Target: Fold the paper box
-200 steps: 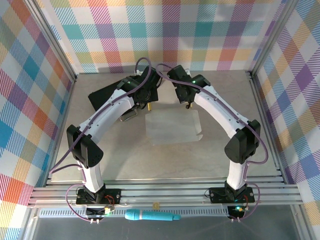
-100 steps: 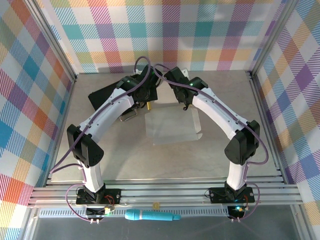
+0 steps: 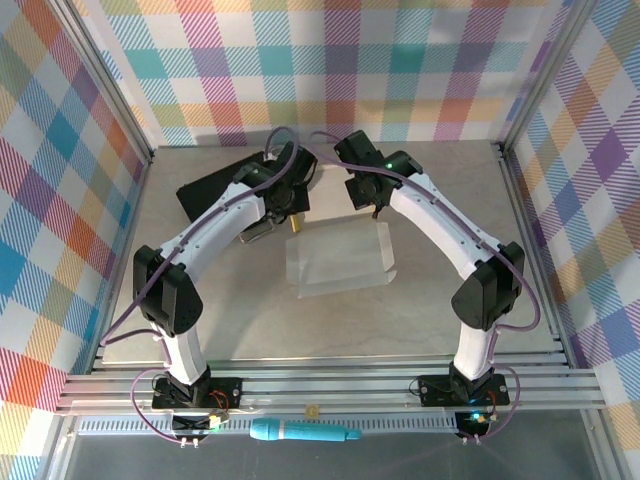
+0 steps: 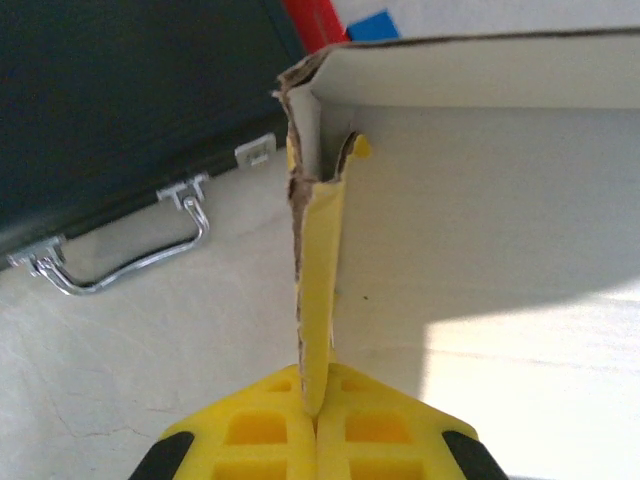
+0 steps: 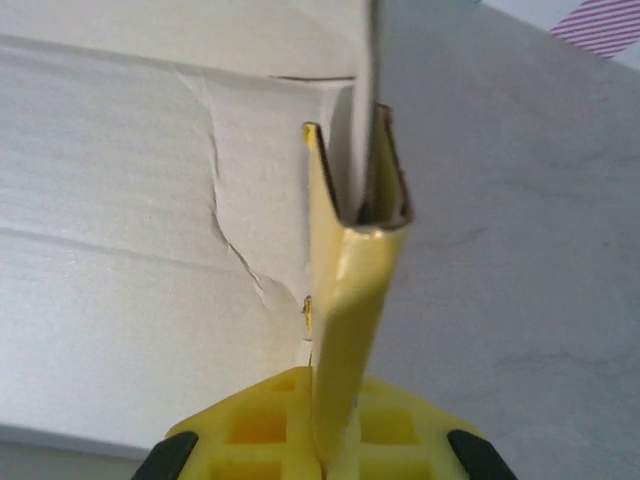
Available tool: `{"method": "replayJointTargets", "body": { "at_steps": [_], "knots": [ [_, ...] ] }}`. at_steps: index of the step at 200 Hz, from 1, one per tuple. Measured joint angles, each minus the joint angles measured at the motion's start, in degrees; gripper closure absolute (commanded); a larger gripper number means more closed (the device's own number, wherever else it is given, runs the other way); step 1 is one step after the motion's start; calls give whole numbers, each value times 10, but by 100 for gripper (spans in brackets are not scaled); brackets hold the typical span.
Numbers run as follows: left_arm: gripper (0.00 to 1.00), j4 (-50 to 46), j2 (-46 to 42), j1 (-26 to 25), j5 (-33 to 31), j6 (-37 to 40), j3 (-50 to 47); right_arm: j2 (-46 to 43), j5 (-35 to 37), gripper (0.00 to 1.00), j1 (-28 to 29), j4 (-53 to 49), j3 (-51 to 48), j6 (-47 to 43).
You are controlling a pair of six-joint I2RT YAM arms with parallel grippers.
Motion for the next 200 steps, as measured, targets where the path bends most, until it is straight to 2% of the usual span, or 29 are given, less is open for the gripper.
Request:
{"method": "replayJointTargets", "body": {
  "at_steps": [33, 94, 135, 200],
  "knots": [
    [100, 56, -6, 6, 37, 0, -72, -4, -34, 100, -3, 5, -53, 0],
    [100, 126, -7, 6, 79, -2, -145, -4, -38, 100, -7, 22, -101, -1],
    [100, 151, 6, 6, 91, -13, -166, 2, -33, 100, -7, 33, -116, -2],
    [95, 234, 25, 6, 128, -30, -237, 22, -41, 100, -7, 38, -132, -4]
  ]
}}
